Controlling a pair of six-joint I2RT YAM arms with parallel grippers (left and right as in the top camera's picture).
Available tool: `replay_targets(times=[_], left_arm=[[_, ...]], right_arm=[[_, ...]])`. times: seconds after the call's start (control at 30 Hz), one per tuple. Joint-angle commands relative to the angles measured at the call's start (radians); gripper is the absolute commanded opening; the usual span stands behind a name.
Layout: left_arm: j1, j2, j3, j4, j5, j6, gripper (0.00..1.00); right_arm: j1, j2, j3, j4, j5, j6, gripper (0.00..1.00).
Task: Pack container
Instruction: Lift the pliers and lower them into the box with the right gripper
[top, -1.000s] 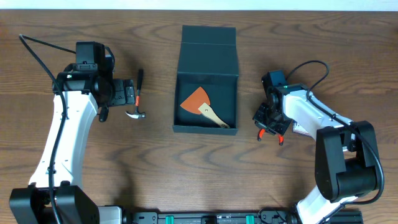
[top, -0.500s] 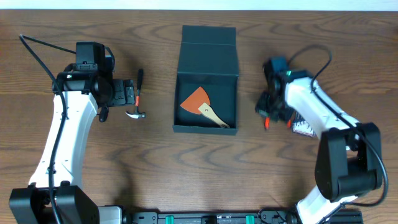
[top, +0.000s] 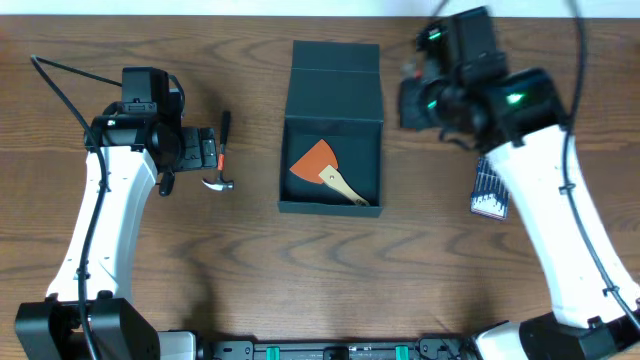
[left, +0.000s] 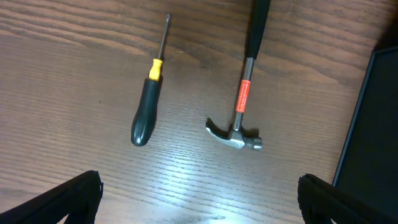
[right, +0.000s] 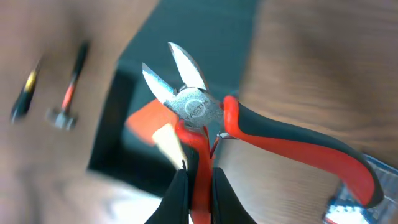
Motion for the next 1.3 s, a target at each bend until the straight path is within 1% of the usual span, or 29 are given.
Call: replay_targets(times=[0.0,0.13,0.3,0.57,0.7,1.27], left_arm=[[-0.003,0.001,0.025,-0.003,-0.006,-0.001,0.99],[-0.003,0.001,0.025,-0.003,-0.006,-0.001,0.99],[-0.003,0.001,0.025,-0.006,-0.006,-0.001,0.99],[-0.003,0.001,0.025,-0.007,-0.006,-0.001,0.98],[-0.003,0.001,0.025,-0.007,-0.006,-0.001,0.99],[-0.003,0.001,0.025,-0.010,-0.006,-0.001,0.99]], right_arm=[[0.082,0.055,-0.010,-0.010,-0.001,-0.098,0.01],[0.133,0.122,-0.012,-0.012,0.007,-0.098,0.01],[0.163,0.215,-0.012,-0.014,-0.001,-0.099,0.01],[0.209,0.357,-0.012,-0.018,-0.043,-0.140,0.01],[0.214,0.412,-0.012,-0.021,-0.076,-0.139,0.01],[0.216,0.571,-0.014,0.041,-0.084,-0.166,0.01]])
